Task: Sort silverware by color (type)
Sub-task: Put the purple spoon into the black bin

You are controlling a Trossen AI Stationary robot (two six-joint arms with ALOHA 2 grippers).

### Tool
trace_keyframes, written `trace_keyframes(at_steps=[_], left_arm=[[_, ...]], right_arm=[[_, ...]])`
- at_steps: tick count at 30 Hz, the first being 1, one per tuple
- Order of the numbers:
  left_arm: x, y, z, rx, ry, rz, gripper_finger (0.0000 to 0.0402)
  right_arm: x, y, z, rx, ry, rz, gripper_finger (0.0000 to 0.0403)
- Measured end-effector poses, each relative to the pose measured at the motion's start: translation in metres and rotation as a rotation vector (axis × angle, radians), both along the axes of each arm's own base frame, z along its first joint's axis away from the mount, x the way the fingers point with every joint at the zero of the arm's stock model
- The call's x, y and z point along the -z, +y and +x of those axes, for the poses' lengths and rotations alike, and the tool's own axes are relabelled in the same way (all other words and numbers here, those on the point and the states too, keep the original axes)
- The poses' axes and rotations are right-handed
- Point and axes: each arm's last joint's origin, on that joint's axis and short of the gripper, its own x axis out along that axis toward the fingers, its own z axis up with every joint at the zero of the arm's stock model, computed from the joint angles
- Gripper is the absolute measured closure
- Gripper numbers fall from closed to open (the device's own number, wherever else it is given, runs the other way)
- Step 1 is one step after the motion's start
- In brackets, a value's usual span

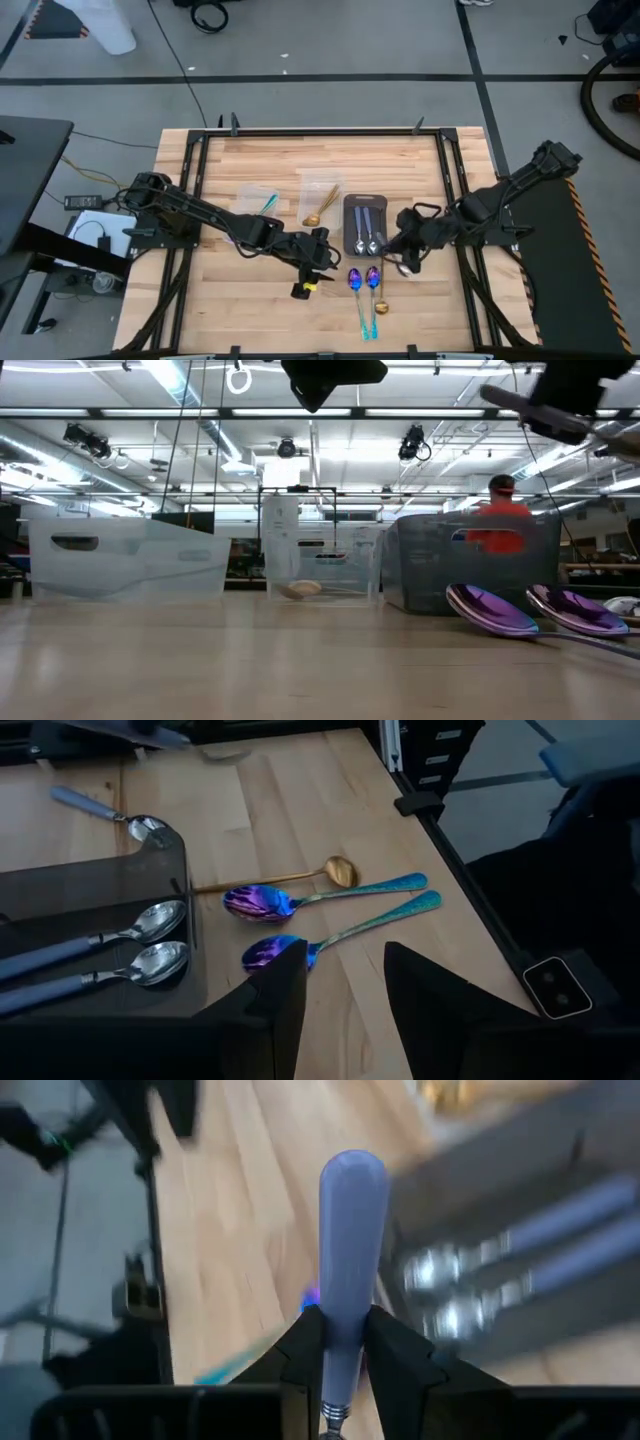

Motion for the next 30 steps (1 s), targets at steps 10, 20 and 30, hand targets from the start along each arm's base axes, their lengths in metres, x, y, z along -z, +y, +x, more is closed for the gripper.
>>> trace_keyframes(at_steps=[10,20,30], left_arm=[[0.0,0.0,0.0,-0.001,-0.001,0.0,0.0257],[0.0,0.0,0.0,-0.031,0.014,-0.043,0.0257],[0.0,0.0,0.0,-0.098,0.047,-0.139,0.0257]], right_arm=[[-0.005,-0.009,0.016,0.096,-0.196,-0.247,0.033],[0.012,-0.014,0.04,0.103,-0.223,-0.391,0.033],[0.034,-0.021,0.063,0.091,-0.166,-0.483,0.033]])
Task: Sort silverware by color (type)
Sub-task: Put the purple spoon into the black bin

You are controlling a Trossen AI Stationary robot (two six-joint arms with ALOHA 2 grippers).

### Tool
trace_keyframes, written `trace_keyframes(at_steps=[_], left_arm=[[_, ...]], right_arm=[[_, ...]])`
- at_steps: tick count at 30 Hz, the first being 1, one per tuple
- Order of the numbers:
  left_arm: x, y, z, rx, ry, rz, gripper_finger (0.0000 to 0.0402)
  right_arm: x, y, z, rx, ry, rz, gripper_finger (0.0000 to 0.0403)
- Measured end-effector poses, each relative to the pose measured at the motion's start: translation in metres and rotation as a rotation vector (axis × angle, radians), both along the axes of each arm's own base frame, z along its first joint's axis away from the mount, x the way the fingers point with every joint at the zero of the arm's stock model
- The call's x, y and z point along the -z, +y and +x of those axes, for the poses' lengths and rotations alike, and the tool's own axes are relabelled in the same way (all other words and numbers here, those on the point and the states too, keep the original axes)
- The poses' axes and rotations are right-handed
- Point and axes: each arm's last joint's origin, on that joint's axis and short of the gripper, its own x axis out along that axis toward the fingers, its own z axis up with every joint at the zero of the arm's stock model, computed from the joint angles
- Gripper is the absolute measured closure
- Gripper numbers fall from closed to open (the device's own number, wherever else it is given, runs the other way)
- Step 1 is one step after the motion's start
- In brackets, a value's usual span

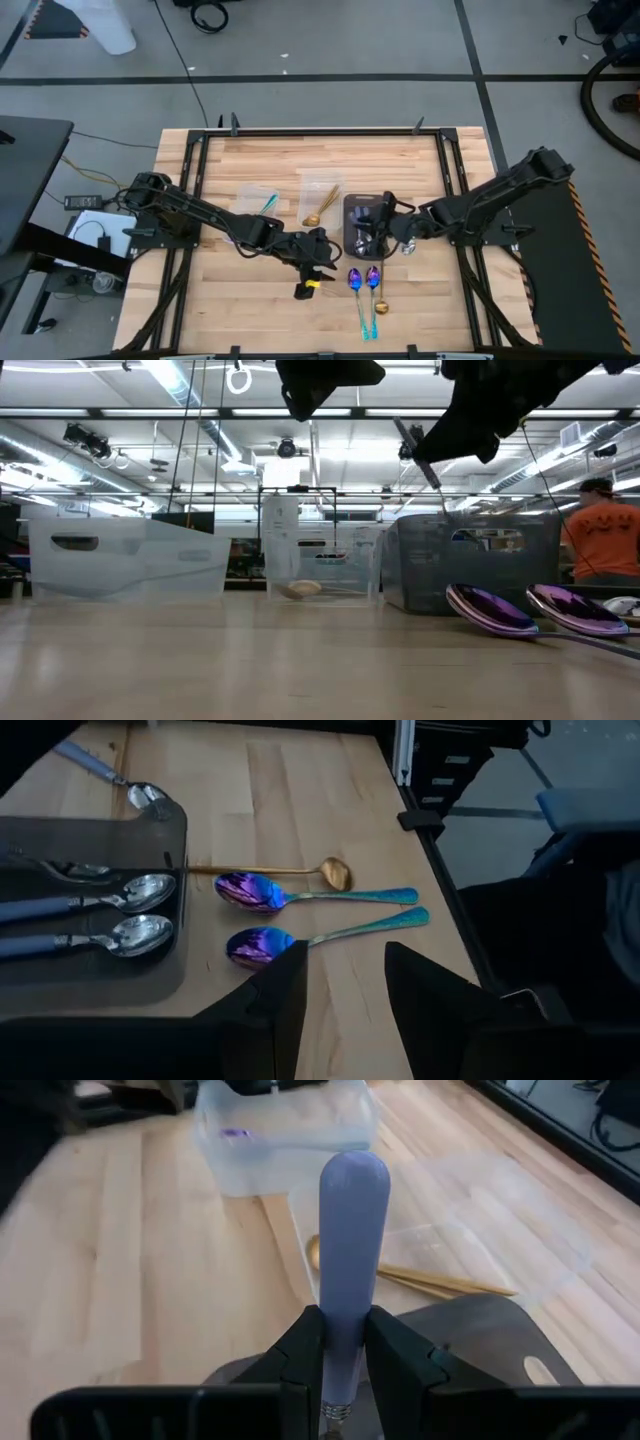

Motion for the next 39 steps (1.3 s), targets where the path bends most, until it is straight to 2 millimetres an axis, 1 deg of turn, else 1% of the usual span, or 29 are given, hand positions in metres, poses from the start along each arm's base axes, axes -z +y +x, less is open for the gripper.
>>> trace_keyframes(at_steps=[4,11,18,27,35,39], left_arm=[[0.0,0.0,0.0,-0.028,0.015,-0.042,0.0257],[0.0,-0.002,-0.001,-0.074,0.041,-0.114,0.0257],[0.0,-0.003,-0.001,-0.124,0.067,-0.19,0.0257],[-0.001,-0.003,0.0,-0.154,0.069,-0.241,0.0257],[-0.005,-0.006,0.002,-0.144,0.022,-0.262,0.0257],[-0.006,-0.006,0.002,-0.146,0.019,-0.267,0.0257]], right_arm=[[0.004,-0.003,0.004,-0.006,0.014,0.007,0.033],[0.002,-0.007,0.007,-0.003,-0.001,-0.007,0.033],[0.005,-0.007,0.009,-0.016,0.012,-0.031,0.033],[0.006,-0.007,0.009,-0.025,0.003,-0.041,0.033],[0.031,-0.009,-0.001,-0.017,-0.085,0.007,0.033],[0.038,-0.011,-0.004,0.0,-0.132,0.053,0.033]])
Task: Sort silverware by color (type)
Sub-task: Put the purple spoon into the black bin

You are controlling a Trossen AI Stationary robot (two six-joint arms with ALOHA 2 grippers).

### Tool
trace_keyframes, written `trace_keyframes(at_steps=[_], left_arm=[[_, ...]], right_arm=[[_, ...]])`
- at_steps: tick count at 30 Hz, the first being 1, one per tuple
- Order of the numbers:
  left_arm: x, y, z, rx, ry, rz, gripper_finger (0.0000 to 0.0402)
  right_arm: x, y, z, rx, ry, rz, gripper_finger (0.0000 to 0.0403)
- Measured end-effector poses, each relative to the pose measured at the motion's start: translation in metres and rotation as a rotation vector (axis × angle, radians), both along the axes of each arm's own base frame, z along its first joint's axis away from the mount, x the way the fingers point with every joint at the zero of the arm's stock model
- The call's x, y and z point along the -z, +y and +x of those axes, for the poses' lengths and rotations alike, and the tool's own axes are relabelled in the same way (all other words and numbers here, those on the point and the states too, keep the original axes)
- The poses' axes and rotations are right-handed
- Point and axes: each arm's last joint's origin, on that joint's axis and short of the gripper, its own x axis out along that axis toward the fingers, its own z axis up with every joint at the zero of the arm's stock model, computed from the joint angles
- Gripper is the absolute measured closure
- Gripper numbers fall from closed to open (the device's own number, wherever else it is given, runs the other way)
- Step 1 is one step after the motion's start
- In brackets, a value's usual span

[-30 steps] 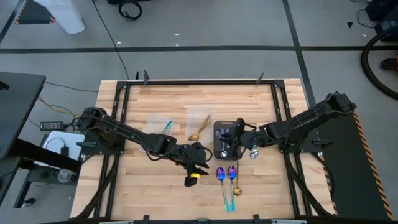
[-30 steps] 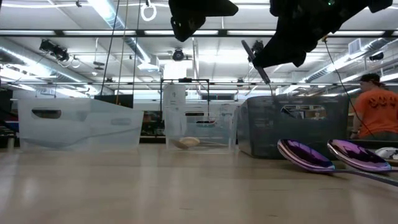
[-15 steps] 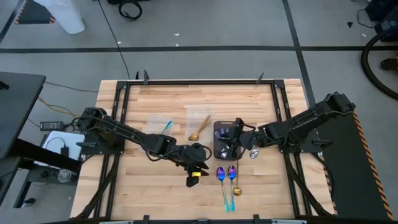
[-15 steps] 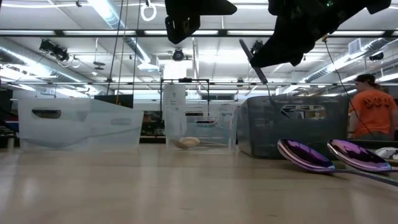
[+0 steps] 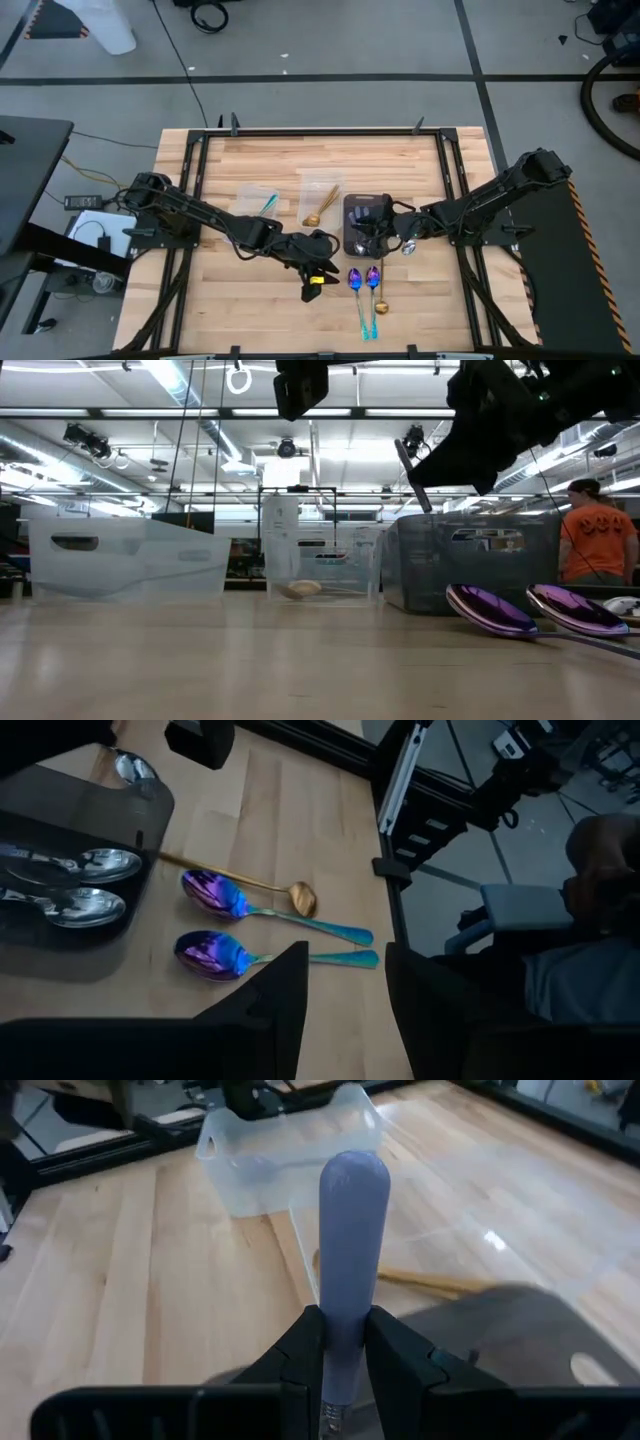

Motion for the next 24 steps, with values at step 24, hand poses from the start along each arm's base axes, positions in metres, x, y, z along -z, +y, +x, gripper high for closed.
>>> trace_keyframes(at_steps=[24], left_arm=[[0.0,0.001,0.001,0.016,-0.032,0.089,0.0257]], right_arm=[[0.033,-0.007,-0.02,0.133,-0.02,0.285,0.033]])
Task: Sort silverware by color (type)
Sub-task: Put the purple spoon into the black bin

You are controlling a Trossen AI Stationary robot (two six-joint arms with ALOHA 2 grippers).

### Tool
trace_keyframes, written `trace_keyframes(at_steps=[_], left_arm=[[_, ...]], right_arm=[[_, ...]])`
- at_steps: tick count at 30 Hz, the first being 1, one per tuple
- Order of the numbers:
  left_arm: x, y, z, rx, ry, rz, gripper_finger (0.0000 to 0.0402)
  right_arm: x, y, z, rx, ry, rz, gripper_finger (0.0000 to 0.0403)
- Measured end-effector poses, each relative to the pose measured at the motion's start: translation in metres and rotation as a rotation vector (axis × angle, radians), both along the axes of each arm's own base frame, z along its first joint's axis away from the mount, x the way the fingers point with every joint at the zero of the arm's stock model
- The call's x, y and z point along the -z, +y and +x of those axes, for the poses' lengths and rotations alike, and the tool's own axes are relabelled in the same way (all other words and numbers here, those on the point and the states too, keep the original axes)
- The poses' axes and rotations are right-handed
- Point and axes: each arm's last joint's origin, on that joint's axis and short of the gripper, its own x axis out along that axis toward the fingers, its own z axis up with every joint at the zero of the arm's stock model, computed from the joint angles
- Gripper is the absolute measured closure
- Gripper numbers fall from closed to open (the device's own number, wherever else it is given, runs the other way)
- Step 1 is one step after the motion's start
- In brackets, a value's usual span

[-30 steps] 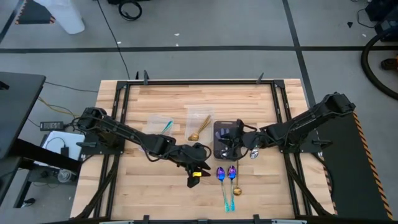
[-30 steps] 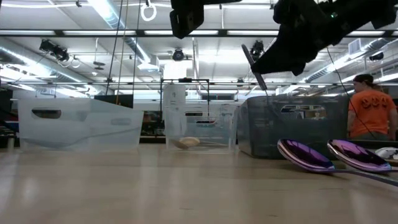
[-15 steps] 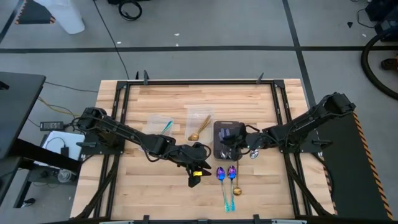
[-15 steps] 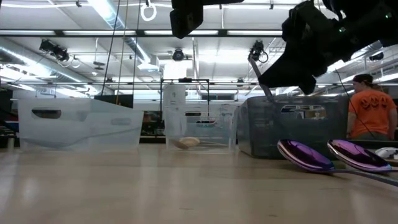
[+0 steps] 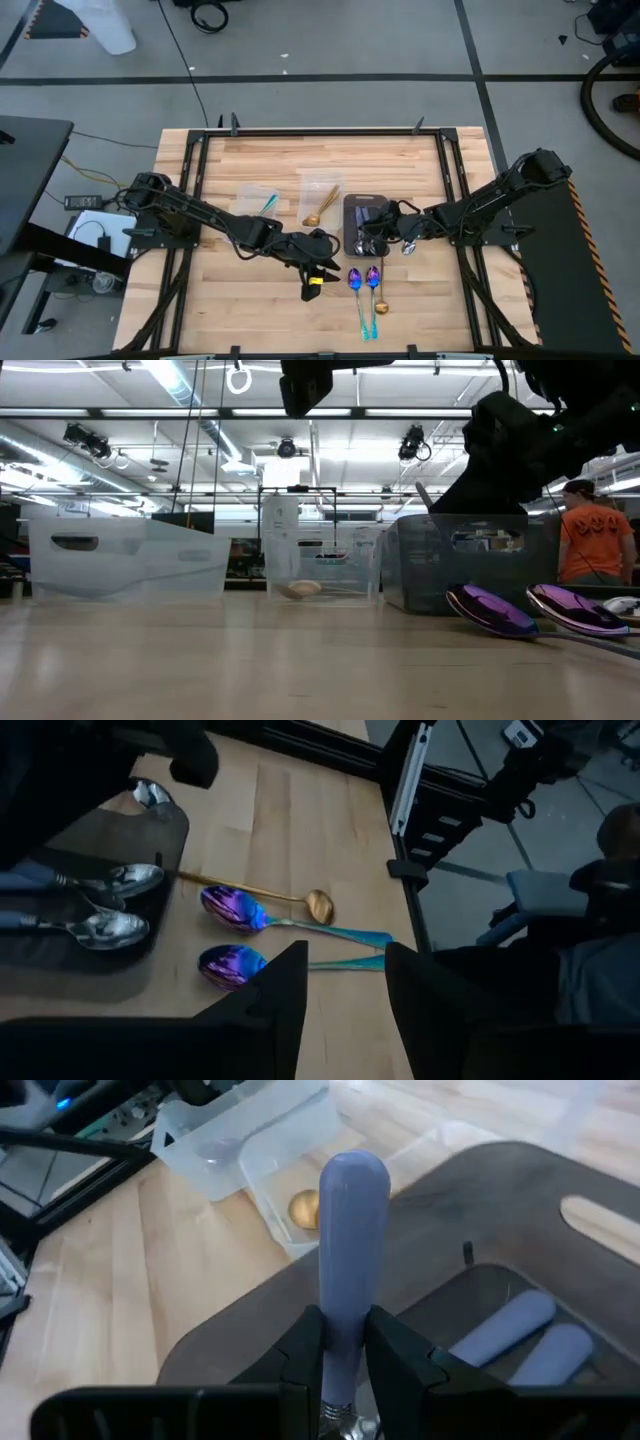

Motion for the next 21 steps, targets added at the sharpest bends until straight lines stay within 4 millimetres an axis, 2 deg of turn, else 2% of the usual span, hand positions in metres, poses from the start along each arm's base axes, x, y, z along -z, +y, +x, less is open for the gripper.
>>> trace_keyframes(at_steps=[10,21], left_arm=[[-0.0001,0.0023,0.0009,0.09,-0.053,0.163,0.0257],[-0.0001,0.0066,0.0022,0.144,-0.086,0.276,0.0257]], right_arm=[[0.0052,-0.0068,-0.0006,-0.023,0.021,0.143,0.0323],[0.0074,-0.0101,-0.0009,-0.048,0.054,0.163,0.0246]])
